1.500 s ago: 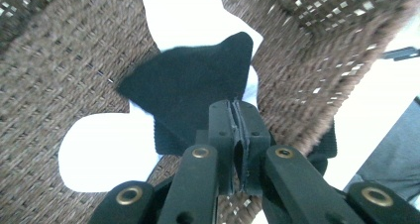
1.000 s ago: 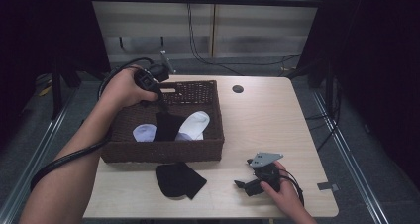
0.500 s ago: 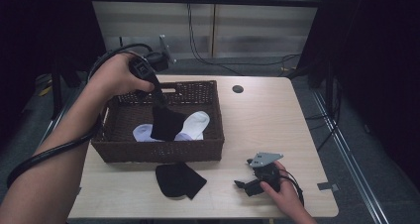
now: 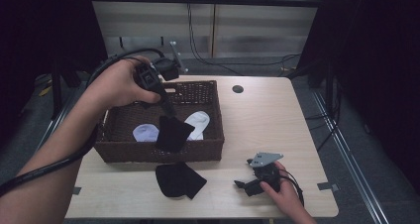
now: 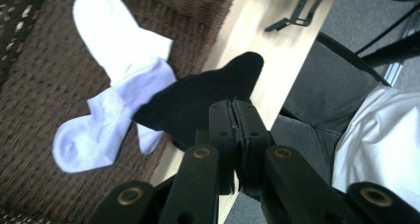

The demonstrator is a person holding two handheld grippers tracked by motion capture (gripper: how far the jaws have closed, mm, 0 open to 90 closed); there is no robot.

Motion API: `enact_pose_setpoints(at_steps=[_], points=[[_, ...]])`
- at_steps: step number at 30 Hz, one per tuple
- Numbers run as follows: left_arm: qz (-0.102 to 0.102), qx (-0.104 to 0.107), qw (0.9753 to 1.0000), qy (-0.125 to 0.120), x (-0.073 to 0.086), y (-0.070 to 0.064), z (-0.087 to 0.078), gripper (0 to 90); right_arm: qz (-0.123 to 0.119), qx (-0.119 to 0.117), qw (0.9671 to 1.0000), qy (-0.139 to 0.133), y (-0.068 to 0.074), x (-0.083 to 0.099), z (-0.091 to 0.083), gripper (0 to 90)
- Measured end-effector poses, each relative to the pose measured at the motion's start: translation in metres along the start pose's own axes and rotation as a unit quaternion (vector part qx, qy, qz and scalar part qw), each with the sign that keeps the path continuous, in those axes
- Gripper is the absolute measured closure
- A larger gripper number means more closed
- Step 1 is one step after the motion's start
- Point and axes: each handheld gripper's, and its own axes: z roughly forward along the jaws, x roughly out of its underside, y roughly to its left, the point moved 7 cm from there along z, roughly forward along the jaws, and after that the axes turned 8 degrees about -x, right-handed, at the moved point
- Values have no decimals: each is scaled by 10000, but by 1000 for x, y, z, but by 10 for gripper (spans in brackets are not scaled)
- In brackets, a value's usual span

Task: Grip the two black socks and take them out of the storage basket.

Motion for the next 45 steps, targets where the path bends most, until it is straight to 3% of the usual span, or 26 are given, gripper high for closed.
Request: enact_pose_setpoints(at_steps=[3, 4, 6, 16, 24, 31, 35, 45], points=[[36, 119, 9999, -12, 0, -10, 9, 871, 1, 0, 10000, 0, 0, 0, 0, 98], [177, 134, 9997, 83, 1, -11, 12, 871, -1, 1, 10000, 0, 0, 0, 0, 98], [230, 197, 9995, 104, 1, -16, 20, 871, -1, 1, 10000, 0, 0, 0, 0, 98], [396, 523, 9976, 216, 8, -33, 67, 871, 1, 0, 10000, -6, 0, 0, 0, 98], [271, 735, 9962, 375, 20, -33, 111, 868, -13, 3, 10000, -10, 0, 0, 0, 98], [145, 763, 9959, 463, 30, -26, 135, 863, -8, 3, 10000, -10, 0, 0, 0, 97], [170, 749, 9959, 479, 33, -26, 136, 865, -8, 3, 10000, -9, 0, 0, 0, 98], [251, 556, 9978, 257, 25, -23, 84, 867, -17, -16, 10000, -19, 0, 0, 1, 97]])
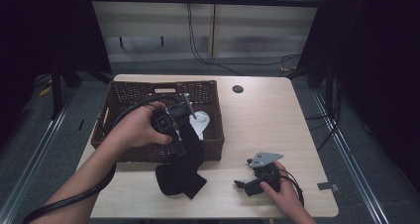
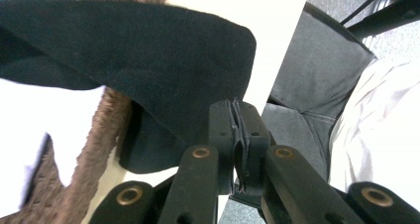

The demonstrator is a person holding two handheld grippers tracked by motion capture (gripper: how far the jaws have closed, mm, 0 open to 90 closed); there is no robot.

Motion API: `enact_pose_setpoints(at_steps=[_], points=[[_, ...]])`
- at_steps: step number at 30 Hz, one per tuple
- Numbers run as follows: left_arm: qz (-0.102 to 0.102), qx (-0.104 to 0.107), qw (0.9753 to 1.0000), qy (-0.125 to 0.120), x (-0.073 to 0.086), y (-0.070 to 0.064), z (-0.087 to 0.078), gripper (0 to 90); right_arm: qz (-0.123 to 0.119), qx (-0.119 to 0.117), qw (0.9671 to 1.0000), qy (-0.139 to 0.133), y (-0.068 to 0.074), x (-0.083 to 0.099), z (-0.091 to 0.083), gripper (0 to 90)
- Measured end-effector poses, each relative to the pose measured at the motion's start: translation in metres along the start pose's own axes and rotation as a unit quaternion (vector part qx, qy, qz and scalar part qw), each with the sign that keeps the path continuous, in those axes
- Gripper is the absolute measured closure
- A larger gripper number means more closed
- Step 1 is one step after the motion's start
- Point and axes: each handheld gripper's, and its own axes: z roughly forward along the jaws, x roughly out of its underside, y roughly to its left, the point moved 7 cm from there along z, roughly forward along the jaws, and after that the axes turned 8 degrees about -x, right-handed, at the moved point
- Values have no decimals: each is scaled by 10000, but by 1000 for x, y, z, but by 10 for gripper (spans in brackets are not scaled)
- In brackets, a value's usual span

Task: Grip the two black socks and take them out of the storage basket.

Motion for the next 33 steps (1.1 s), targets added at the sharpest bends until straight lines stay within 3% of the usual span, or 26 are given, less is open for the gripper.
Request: enact_pose_setpoints(at_steps=[3, 8, 12, 21, 27, 30, 33], points=[[-82, -120, 9999, -66, -3, 3, -16, 868, 2, 8, 10000, 4, 0, 0, 0, 97], [-37, -292, 9994, -164, -7, 6, -40, 867, 0, 7, 10000, 2, 0, 0, 0, 98], [-57, -348, 9988, -326, -11, 1, -57, 868, -2, 8, 10000, 11, 0, 0, 0, 98], [189, -310, 9984, -437, -10, -23, -81, 868, 15, 16, 10000, 20, 0, 0, 0, 98], [363, -207, 9984, -391, -6, -38, -65, 867, 16, 17, 10000, 21, 0, 0, 0, 97], [393, -163, 9986, -325, -5, -35, -43, 865, 16, 12, 10000, 12, 0, 0, 0, 98], [283, 41, 9993, -261, -4, -30, -11, 864, 8, 5, 10000, 3, 0, 0, 0, 97]])
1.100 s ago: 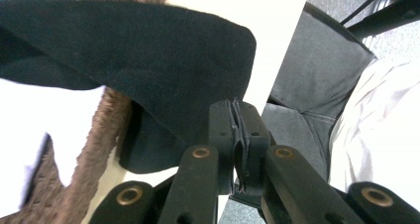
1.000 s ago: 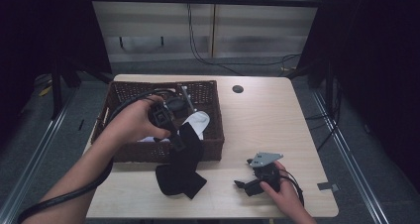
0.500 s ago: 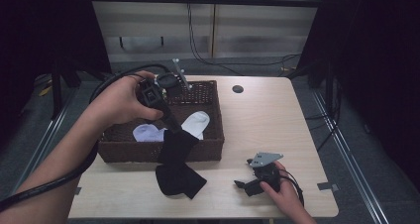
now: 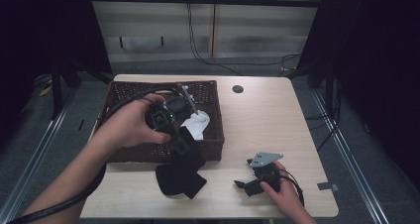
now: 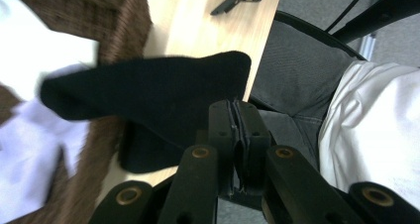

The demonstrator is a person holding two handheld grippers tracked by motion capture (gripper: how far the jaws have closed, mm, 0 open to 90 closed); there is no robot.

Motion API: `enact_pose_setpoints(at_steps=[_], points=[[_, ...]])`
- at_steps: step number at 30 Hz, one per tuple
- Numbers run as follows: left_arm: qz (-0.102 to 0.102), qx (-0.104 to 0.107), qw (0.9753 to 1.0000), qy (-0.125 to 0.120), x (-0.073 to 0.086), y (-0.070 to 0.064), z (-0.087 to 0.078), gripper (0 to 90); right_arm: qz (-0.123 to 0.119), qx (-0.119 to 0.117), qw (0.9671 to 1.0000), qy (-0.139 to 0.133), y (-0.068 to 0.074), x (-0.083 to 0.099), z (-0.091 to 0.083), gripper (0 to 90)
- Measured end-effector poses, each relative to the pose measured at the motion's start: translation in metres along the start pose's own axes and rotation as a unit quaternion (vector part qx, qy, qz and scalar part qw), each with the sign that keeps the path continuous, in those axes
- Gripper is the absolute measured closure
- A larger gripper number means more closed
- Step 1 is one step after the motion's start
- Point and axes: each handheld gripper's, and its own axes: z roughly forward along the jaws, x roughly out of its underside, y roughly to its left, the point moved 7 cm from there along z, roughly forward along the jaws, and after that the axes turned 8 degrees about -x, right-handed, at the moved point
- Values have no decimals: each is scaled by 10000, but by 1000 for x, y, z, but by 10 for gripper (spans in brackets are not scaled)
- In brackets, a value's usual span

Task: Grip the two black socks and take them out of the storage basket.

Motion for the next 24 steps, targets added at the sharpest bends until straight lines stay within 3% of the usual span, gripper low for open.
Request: enact_pose_setpoints(at_steps=[6, 10, 16, 18, 20, 21, 23, 24], points=[[-254, 178, 9990, 312, 15, 17, 69, 864, -13, -6, 10000, -5, 0, 0, 0, 97], [-346, 345, 9978, 458, 24, 22, 94, 864, -3, -6, 10000, 1, 0, 0, 0, 97], [-409, 515, 9965, 512, 36, 19, 115, 863, 4, -8, 10000, 17, 0, 0, 0, 97], [-387, 405, 9974, 455, 40, 22, 116, 834, 2, -7, 10000, 18, 0, 0, 0, 97], [-431, 196, 9984, 316, 40, 26, 113, 690, 2, -3, 10000, 18, 0, 0, 0, 97], [-551, 112, 9983, 170, 40, 27, 111, 642, 1, 0, 10000, 21, 0, 0, 0, 97], [-544, -17, 9985, -91, 41, 30, 102, 491, 3, -6, 10000, 19, 0, 0, 0, 98], [-564, -108, 9980, -263, 42, 31, 97, 459, 2, -6, 10000, 19, 0, 0, 0, 97]])
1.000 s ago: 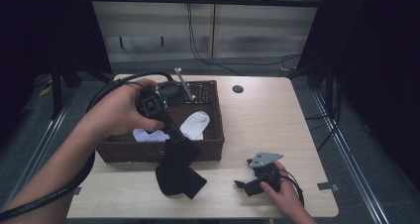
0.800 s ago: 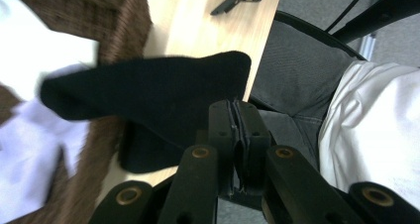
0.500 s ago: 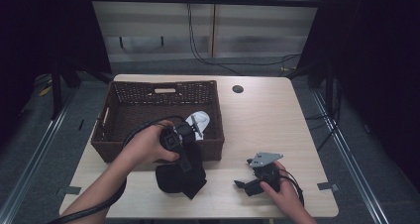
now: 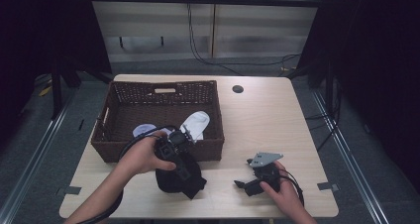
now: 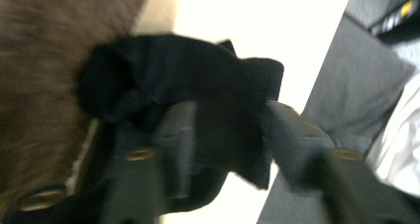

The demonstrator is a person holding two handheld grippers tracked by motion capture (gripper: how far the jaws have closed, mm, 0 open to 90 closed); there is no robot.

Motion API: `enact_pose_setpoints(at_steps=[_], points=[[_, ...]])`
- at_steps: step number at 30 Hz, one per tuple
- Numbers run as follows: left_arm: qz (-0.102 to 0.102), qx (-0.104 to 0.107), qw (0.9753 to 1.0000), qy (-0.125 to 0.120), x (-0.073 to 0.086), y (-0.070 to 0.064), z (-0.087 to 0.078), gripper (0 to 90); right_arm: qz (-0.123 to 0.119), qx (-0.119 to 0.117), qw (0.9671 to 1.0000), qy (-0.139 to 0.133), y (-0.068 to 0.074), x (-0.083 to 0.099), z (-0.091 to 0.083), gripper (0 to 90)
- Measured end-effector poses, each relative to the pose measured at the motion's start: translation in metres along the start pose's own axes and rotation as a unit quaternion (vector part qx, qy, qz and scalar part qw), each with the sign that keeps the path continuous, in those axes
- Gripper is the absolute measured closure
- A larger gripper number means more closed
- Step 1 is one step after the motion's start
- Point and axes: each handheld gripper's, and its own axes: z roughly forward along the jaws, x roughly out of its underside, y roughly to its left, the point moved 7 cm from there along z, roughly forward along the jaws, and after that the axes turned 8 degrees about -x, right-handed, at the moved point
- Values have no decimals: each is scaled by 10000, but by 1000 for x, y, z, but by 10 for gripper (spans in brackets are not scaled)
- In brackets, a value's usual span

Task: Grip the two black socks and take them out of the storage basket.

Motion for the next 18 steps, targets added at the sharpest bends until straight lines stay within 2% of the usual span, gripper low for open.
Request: enact_pose_setpoints(at_steps=[2, 3, 4, 7, 9, 13, 14, 16, 18], points=[[62, -172, 9998, -28, 8, 5, -8, 388, -1, 5, 10000, 2, 0, 0, 0, 97], [-26, -353, 9993, -146, 15, 8, -12, 369, 2, -2, 10000, -2, 0, 0, 0, 97], [-31, -421, 9990, -168, 20, 10, -13, 343, 1, -1, 10000, -3, 0, 0, 0, 97], [-194, -763, 9961, -403, 41, 18, -13, 298, 1, -2, 10000, -2, 0, 0, 0, 97], [-227, -929, 9945, -429, 53, 22, -10, 287, 0, 3, 10000, -1, 0, 0, 0, 97], [-311, -1132, 9913, -599, 75, 27, 1, 271, 1, -2, 10000, -4, 0, 0, 0, 97], [-275, -1161, 9909, -629, 79, 28, 2, 271, -15, -3, 10000, -12, 0, 0, 0, 97], [-311, -1257, 9881, -835, 85, 31, 7, 268, -13, -4, 10000, -11, 0, 0, 0, 97], [-253, -1305, 9880, -782, 91, 34, 10, 264, -13, -3, 10000, -11, 0, 0, 0, 97]])
